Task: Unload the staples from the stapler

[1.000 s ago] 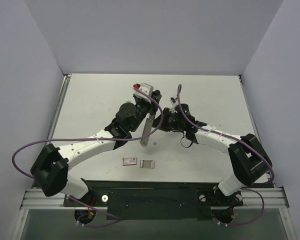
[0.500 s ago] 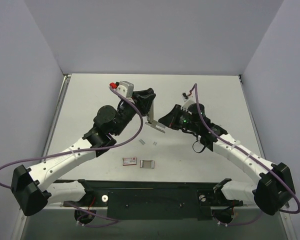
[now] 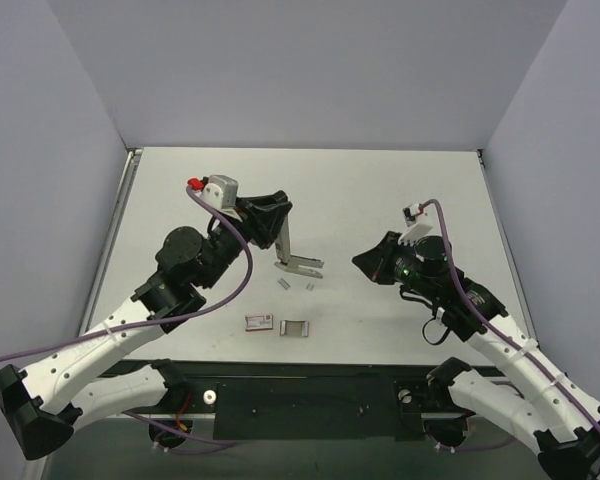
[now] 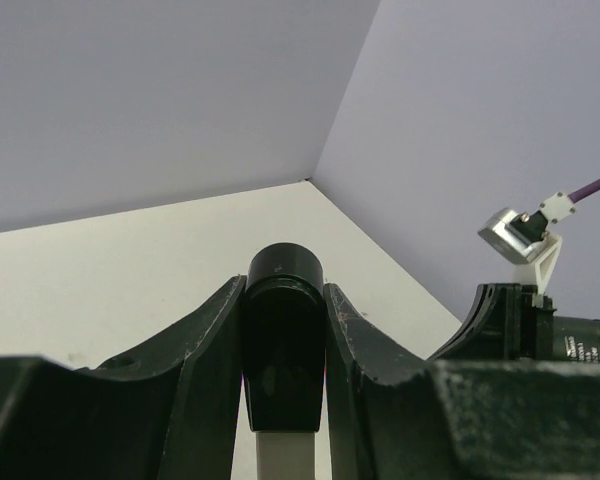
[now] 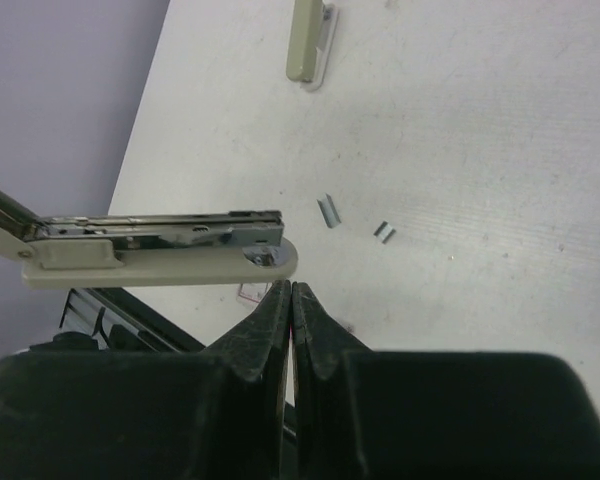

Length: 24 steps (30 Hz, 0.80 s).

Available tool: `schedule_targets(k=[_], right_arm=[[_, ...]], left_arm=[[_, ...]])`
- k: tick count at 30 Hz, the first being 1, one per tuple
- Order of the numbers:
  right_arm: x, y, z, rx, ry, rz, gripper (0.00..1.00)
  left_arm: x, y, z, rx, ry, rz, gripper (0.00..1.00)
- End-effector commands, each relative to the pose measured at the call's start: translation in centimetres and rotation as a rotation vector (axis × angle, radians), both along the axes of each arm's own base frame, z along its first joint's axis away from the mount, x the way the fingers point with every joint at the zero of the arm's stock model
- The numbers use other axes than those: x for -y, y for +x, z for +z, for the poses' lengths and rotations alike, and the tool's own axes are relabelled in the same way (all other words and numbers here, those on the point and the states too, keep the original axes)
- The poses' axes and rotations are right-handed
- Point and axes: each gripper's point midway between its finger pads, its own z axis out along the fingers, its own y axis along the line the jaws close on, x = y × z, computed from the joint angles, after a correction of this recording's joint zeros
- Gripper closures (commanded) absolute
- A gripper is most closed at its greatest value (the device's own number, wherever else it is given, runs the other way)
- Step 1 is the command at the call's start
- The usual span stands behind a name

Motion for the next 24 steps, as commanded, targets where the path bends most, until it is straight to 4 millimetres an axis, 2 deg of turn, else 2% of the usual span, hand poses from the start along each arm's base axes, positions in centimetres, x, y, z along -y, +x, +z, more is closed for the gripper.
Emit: schedule_targets(k=[1,6,13,21,24], right_arm=[[-0.1,-2.6,-3.9,-0.097,-0.033,0.067,1.00],[-1.8,-5.3,-5.7,-0.160,-0.012,0.158,1.00],[-5.5,-8.2,-5.7,-0.166,0.036,0.273,1.00],[-7.3,-8.4,-6.5,-0.171,0.008,0.280,1.00],[-7.0,-7.7,-6.9,-0.165,-0.020,0.225,1.00]], left_arm=[[-2.0,-1.4,4.0,0.029,-0.161,0.011,1.00],[-2.8,-1.6,2.9,-0.047,-0.225,0.026,1.00],[-3.2,-1.4,1.3,-0.159,-0.320,0.049,1.00],[-4.0,-1.3,0.4,-0.221,-0.391,0.078,1.00],[-4.0,-1.5,0.3,-0.238,-0.409,0.068,1.00]])
